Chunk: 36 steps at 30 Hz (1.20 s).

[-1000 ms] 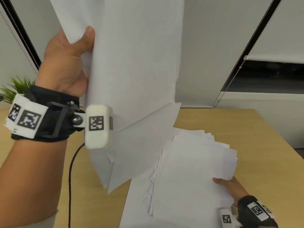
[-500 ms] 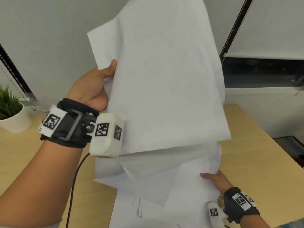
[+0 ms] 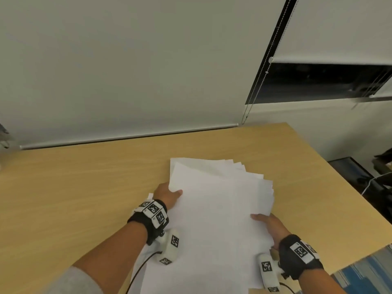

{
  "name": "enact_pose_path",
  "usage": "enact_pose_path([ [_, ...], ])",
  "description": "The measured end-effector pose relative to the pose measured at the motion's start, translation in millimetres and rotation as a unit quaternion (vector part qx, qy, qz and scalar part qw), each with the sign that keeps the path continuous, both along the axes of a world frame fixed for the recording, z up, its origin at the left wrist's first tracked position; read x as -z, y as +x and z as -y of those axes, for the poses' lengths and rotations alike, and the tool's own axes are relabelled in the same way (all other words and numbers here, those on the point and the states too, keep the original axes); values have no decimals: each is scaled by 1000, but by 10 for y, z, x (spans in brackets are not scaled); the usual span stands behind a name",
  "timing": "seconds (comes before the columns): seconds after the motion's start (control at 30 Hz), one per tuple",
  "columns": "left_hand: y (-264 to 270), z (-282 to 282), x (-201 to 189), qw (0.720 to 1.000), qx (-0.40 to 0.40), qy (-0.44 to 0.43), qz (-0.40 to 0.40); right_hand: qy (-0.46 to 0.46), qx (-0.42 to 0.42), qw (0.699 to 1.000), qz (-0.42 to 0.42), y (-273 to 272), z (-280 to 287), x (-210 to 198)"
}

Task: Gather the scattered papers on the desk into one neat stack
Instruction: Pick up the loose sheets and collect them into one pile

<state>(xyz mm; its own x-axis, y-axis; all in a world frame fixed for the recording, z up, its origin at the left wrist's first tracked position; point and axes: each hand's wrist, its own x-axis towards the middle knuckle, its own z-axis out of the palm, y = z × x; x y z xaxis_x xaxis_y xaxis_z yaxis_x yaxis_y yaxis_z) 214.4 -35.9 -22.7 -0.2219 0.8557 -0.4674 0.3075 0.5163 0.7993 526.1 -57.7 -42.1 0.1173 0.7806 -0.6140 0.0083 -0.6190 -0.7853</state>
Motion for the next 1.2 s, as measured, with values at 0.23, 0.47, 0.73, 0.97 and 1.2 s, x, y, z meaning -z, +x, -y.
enact_pose_path([
  [0.23, 286, -14, -93, 975, 148, -10, 167, 27, -29, 998, -39, -38, 21, -128],
  [0.47, 317, 182, 46, 949, 162, -66, 262, 52, -75, 996, -8, -57, -3, -24],
  [0.73, -342, 714, -95, 920, 369, -131, 36, 40, -30, 999, -13, -60, -20, 9],
  [0.97, -725, 1507, 68, 919, 368, -134, 38, 34, -22, 999, 8, -31, -42, 38],
  [1.2, -814, 1622, 196, 958, 88, -35, -269, 42, 16, 999, 30, 21, -97, -4],
])
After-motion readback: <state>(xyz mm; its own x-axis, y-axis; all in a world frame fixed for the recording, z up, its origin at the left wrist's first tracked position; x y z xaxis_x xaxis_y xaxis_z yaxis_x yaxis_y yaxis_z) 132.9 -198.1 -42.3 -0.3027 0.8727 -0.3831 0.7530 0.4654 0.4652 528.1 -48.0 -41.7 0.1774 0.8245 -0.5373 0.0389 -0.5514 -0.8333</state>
